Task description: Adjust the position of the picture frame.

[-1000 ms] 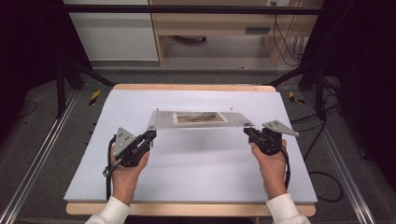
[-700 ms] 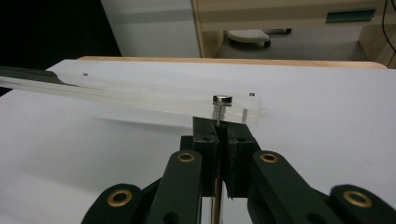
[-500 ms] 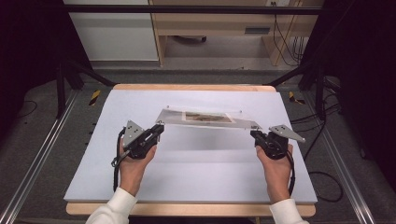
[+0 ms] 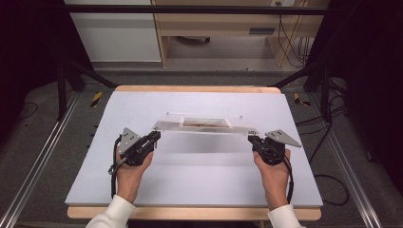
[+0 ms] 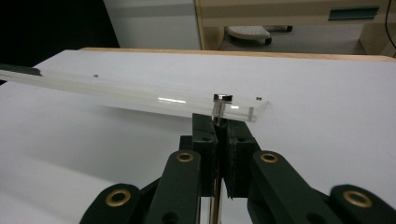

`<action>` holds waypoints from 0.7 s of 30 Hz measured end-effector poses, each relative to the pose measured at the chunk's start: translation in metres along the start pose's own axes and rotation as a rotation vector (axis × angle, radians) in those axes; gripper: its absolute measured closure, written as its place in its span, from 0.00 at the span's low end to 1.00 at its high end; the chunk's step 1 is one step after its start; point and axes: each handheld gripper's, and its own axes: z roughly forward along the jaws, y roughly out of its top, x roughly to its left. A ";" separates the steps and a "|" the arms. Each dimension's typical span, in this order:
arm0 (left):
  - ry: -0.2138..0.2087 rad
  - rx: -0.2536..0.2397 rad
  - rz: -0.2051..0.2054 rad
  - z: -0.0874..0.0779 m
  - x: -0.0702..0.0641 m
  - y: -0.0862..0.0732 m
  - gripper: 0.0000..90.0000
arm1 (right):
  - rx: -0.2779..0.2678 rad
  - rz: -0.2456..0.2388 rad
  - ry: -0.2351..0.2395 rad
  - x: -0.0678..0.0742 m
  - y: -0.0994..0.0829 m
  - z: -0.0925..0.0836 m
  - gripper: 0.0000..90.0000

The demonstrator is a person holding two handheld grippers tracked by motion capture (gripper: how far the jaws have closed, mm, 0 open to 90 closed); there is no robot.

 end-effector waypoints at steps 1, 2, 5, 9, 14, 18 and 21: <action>0.002 0.005 -0.004 -0.002 0.000 -0.002 0.92 | 0.002 0.000 0.004 0.002 -0.001 0.000 0.95; 0.005 0.009 -0.005 -0.004 0.000 -0.004 0.92 | 0.002 0.000 0.007 0.003 -0.001 0.000 0.95; 0.008 0.023 -0.008 -0.007 0.000 -0.009 0.92 | 0.004 -0.009 0.010 0.006 -0.003 -0.001 0.95; 0.006 0.056 -0.015 -0.013 -0.003 -0.016 0.92 | 0.017 -0.019 0.014 0.008 -0.010 -0.004 0.95; 0.004 0.091 -0.018 -0.016 -0.006 -0.025 0.92 | 0.056 -0.020 0.014 0.009 -0.022 -0.005 0.95; 0.002 0.107 -0.040 -0.018 -0.005 -0.033 0.93 | 0.081 -0.021 0.021 0.010 -0.029 -0.006 0.95; 0.001 0.118 -0.050 -0.018 -0.004 -0.037 0.93 | 0.090 -0.022 0.027 0.012 -0.033 -0.007 0.95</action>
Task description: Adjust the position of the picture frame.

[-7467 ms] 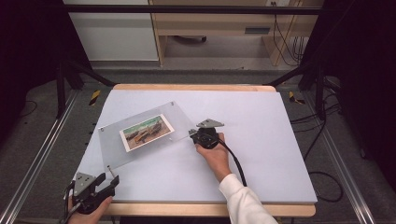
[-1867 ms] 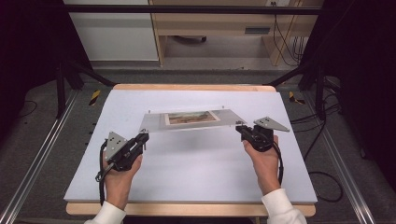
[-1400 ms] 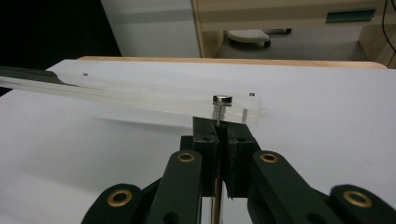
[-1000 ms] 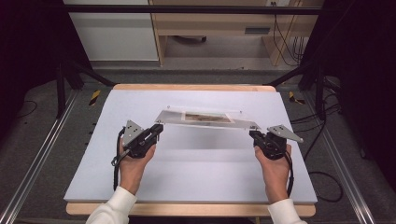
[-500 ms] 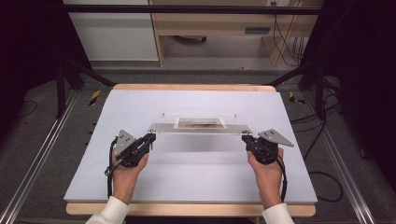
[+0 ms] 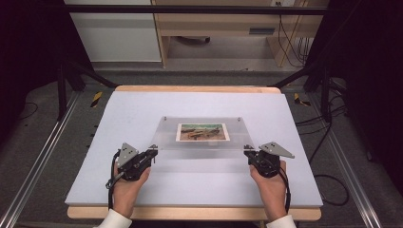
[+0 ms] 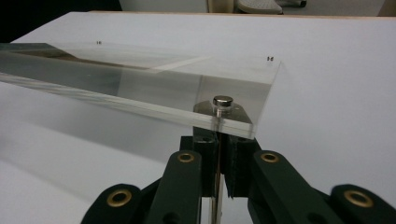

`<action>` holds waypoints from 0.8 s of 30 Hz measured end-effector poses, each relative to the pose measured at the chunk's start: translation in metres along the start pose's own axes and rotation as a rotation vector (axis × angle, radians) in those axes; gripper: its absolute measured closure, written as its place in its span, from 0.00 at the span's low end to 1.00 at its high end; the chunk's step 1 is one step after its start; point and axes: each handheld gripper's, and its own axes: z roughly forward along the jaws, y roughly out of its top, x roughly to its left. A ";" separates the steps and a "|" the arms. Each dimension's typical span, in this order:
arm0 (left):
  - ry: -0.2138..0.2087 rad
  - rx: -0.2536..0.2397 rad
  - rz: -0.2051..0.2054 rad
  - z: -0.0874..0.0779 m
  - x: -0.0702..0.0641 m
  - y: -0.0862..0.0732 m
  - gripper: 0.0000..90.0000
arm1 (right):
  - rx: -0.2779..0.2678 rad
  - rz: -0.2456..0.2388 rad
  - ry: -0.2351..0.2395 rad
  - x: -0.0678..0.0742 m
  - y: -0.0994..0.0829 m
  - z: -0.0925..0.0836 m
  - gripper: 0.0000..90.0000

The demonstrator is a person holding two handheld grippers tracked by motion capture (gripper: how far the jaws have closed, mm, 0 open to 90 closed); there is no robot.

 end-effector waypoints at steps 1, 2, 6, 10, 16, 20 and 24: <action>0.000 0.000 0.000 0.000 0.000 0.000 0.94 | 0.000 0.000 0.000 0.000 0.000 0.000 0.95; -0.004 0.009 -0.003 0.000 0.001 -0.001 0.94 | 0.004 0.005 0.002 0.000 -0.002 0.000 0.95; 0.006 0.047 -0.002 0.003 0.005 -0.004 0.94 | 0.029 0.008 0.012 0.003 -0.011 0.002 0.95; 0.007 0.067 -0.023 0.006 0.008 -0.007 0.94 | 0.050 0.011 0.021 0.005 -0.014 0.004 0.95; -0.017 0.084 -0.047 0.007 0.010 -0.010 0.94 | 0.064 -0.017 0.010 0.004 -0.016 0.005 0.95; -0.023 0.084 -0.048 0.008 0.007 -0.012 0.94 | 0.066 -0.012 0.002 0.002 -0.016 0.006 0.95; 0.000 0.083 -0.037 0.010 0.002 -0.015 0.94 | 0.081 0.004 0.004 -0.003 -0.019 0.008 0.95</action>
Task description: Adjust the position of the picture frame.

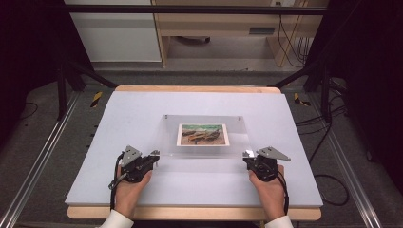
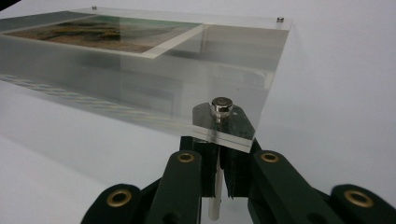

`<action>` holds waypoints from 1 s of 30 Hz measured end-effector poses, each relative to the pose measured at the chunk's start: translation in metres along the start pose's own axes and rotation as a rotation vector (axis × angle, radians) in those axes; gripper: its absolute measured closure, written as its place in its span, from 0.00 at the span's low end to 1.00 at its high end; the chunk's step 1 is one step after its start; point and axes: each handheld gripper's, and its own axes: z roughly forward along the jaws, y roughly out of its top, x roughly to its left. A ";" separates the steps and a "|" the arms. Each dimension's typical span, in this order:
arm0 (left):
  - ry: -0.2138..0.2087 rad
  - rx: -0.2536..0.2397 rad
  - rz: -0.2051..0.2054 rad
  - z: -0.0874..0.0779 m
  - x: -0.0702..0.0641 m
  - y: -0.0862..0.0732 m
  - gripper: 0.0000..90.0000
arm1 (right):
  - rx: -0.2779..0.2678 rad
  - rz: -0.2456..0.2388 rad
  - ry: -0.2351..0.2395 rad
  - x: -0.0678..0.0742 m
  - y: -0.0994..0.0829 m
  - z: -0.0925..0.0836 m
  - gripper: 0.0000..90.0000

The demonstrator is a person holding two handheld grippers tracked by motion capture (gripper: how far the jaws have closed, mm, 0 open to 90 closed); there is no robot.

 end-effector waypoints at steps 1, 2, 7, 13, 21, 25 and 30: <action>0.003 0.000 0.003 0.000 0.000 0.000 0.94 | 0.001 0.000 0.000 0.000 0.000 0.000 0.95; 0.003 0.000 0.003 0.000 0.000 0.000 0.94 | 0.001 0.000 0.000 0.000 0.000 0.000 0.95; 0.018 0.016 0.012 0.001 -0.002 -0.005 0.94 | 0.025 0.000 0.011 -0.001 -0.003 0.001 0.94; 0.023 0.036 0.016 0.002 -0.003 -0.008 0.94 | 0.052 -0.005 0.021 -0.002 -0.006 0.003 0.94; 0.024 0.052 0.017 0.003 -0.003 -0.011 0.94 | 0.075 -0.003 0.033 -0.005 -0.008 0.004 0.93; 0.026 0.055 0.024 0.003 -0.003 -0.011 0.94 | 0.079 0.006 0.040 -0.005 -0.008 0.004 0.93; 0.029 0.059 0.023 0.004 -0.003 -0.010 0.93 | 0.078 0.006 0.045 -0.007 -0.008 0.004 0.91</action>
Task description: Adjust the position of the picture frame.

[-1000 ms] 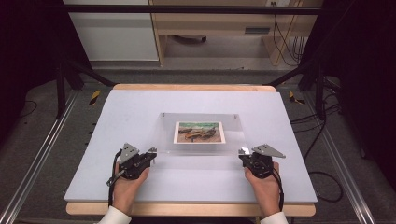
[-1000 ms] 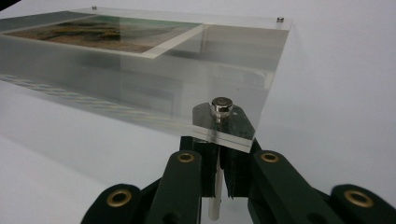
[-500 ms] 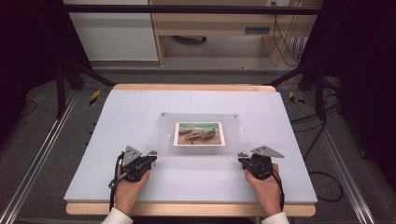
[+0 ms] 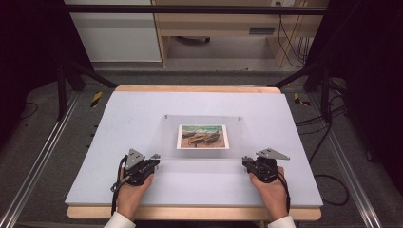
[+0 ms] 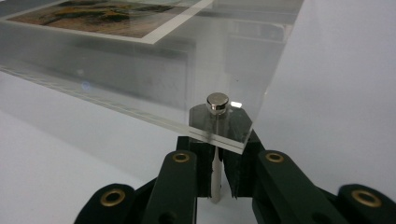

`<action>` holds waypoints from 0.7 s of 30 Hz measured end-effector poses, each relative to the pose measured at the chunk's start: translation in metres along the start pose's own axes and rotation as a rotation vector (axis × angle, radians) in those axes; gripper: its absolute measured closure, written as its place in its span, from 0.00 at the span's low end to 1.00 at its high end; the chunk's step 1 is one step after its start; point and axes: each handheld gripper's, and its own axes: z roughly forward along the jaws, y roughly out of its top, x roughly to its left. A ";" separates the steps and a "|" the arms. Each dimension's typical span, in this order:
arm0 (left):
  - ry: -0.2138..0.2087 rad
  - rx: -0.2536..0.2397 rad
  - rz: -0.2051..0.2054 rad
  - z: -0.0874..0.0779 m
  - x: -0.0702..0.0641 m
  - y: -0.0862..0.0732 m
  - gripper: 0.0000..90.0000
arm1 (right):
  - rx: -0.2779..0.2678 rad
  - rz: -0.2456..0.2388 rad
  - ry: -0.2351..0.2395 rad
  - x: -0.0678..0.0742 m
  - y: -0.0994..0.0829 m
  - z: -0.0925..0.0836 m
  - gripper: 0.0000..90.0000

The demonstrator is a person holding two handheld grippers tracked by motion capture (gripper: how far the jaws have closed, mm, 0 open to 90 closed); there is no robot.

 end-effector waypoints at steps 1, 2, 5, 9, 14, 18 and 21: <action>-0.003 0.003 0.000 0.000 0.001 0.000 0.93 | 0.002 0.006 0.003 0.000 0.000 0.000 0.90; -0.006 0.005 -0.002 0.000 0.001 0.001 0.93 | 0.002 0.003 0.004 -0.001 0.000 0.000 0.89; -0.004 0.011 -0.006 0.000 0.002 0.001 0.91 | 0.007 -0.002 0.006 -0.002 0.000 -0.001 0.85; 0.016 0.029 -0.014 -0.006 0.004 0.003 0.78 | 0.005 -0.012 -0.003 -0.004 0.000 -0.007 0.73; -0.001 0.049 -0.030 -0.010 0.010 0.005 0.56 | 0.007 -0.022 -0.010 -0.010 -0.004 -0.022 0.59; -0.042 0.068 -0.012 -0.019 0.007 0.006 0.43 | 0.019 -0.013 -0.003 -0.016 -0.010 -0.036 0.44; -0.067 0.058 0.003 -0.027 0.006 0.010 0.33 | 0.004 -0.017 0.005 -0.020 -0.012 -0.046 0.35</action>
